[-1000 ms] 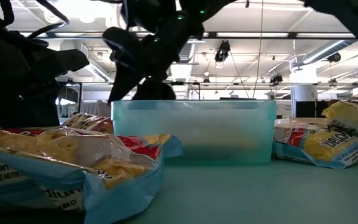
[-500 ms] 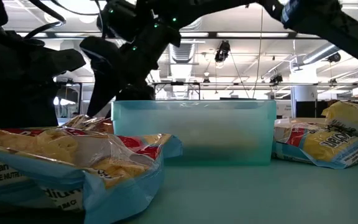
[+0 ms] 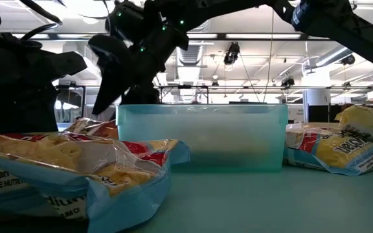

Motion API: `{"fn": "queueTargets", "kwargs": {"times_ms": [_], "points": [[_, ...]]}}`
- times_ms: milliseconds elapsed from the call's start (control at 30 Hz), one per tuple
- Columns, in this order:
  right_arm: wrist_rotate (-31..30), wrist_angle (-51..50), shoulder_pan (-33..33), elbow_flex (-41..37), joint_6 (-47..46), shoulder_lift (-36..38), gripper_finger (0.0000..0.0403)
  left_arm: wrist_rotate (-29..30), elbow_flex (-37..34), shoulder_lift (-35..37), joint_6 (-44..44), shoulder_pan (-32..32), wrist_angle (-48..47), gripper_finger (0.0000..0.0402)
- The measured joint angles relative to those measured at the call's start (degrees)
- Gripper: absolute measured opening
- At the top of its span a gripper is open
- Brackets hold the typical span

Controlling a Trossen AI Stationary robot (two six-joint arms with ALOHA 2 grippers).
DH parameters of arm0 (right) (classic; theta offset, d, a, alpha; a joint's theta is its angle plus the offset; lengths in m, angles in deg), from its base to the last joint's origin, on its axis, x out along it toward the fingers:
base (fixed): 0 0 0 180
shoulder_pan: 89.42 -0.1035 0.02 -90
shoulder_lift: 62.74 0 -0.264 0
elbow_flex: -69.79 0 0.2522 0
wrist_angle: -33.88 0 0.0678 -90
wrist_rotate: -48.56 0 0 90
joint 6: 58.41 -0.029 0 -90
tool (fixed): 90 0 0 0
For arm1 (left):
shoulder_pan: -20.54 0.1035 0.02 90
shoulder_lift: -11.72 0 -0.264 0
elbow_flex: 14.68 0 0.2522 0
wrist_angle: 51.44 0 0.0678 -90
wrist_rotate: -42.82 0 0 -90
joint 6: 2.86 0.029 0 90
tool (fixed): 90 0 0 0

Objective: Sort Maruchan noodles
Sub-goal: Put the orange noodle pack into the transparent bin

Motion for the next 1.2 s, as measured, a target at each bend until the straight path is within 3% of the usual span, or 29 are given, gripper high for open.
{"fn": "queueTargets", "kwargs": {"times_ms": [267,500,1200], "points": [[0.4,-0.5,1.0,-0.9,0.6,0.2,0.0206,-0.4,0.0,0.0,-0.3,0.0,0.2,0.0040],[7.7,-0.1,1.2,-3.0,0.6,0.2,0.0206,-0.4,0.0,0.0,-0.4,0.0,0.2,0.0040],[10.5,4.9,-0.8,-6.5,0.9,-0.3,0.0206,-0.7,0.0,0.0,-1.4,0.0,0.1,0.0039]]}}
